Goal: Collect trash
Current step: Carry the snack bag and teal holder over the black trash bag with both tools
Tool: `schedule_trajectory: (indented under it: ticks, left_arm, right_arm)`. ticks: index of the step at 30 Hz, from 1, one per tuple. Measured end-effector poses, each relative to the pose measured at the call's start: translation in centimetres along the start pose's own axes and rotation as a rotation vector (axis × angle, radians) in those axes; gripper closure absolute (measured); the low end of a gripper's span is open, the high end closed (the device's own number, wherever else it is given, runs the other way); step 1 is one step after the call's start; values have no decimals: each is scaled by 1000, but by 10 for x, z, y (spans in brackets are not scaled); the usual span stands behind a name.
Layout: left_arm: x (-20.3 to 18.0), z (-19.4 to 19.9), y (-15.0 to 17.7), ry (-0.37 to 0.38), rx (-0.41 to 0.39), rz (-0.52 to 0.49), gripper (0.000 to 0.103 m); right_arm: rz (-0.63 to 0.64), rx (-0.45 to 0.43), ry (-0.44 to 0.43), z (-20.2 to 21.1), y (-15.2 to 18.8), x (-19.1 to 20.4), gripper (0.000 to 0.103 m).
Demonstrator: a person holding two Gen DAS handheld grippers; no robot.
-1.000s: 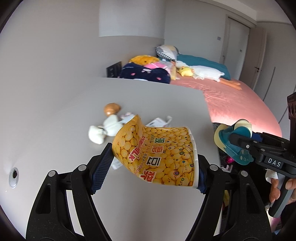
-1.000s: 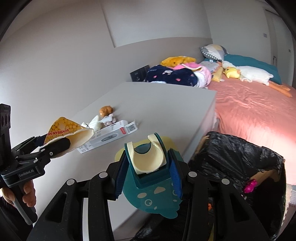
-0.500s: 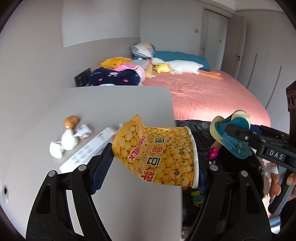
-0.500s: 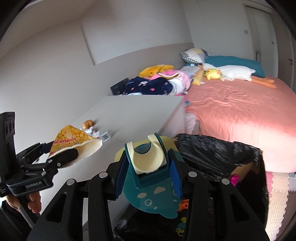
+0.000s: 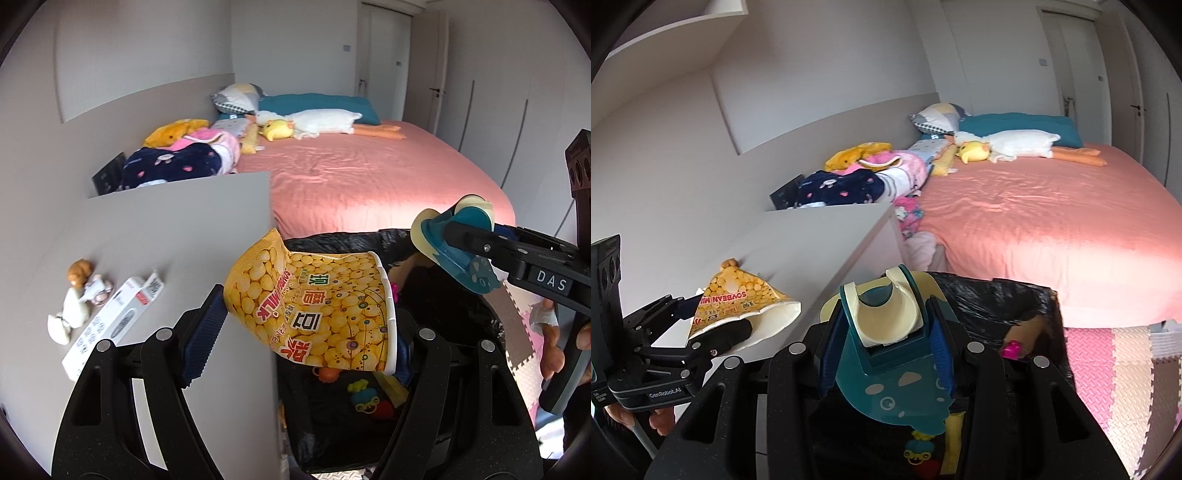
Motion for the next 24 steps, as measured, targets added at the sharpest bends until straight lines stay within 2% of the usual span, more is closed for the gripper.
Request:
schedule_trajectory:
  ticks: [24]
  left_arm:
    - [-58,-25,-10,113,15,-64,29]
  right_arm:
    - [-48,-23,94,23,-4,-48,59]
Point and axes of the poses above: each gripper's, at about its wrist camera, not at the fingertips, and z roughly against the way its jaws point, x to its left, y to its underside, the point moved 8 cm from there along -z, roughly the way its jaws point, and after that the axes turned 15 degrees about -x, right-handed, at the moved point
